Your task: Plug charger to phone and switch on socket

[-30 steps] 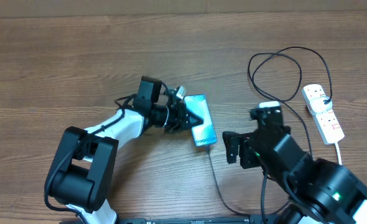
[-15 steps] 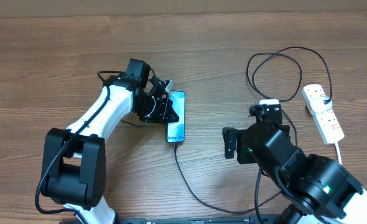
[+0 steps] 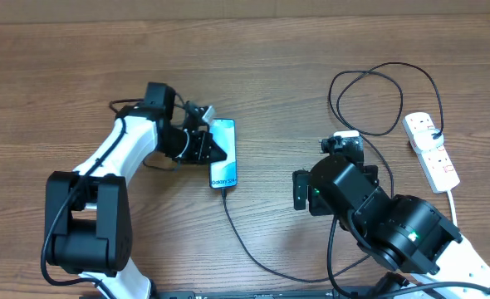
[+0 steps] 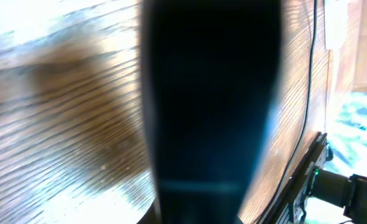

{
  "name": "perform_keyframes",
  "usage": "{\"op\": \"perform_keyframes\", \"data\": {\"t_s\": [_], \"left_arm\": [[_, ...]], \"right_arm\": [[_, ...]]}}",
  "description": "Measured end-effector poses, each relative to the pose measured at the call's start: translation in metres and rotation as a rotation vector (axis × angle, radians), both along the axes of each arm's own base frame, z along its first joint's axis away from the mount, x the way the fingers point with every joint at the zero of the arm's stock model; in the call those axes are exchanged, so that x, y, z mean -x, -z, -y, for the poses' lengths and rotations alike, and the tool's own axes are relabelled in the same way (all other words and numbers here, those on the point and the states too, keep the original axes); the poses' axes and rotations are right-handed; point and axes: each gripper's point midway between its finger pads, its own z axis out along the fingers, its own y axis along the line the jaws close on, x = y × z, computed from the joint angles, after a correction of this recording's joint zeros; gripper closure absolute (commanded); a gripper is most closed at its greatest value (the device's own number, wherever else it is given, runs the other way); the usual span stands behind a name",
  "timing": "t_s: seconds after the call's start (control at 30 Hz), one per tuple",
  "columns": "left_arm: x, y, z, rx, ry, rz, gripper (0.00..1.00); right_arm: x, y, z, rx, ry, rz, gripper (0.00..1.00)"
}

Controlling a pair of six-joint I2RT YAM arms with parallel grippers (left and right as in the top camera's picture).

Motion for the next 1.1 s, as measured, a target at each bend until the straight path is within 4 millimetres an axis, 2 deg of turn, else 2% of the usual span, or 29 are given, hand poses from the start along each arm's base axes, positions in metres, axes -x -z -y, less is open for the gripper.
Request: {"op": "perform_keyframes", "data": {"t_s": [0.3,0.77,1.1], "left_arm": [[0.025,0.029,-0.003,0.016,-0.002,-0.041,0.96],[0.024,0.031,0.0,0.041,0.076,0.032,0.96],[0.039,0.059,0.013,0.213,0.031,-0.182,0.95]], "right_arm": [[0.0,0.0,0.0,0.0,0.0,-0.001,0.0],[0.001,0.001,-0.001,-0.002,-0.002,-0.005,0.0],[0.001,0.001,-0.001,-0.003,-0.004,-0.007,0.0]]}}
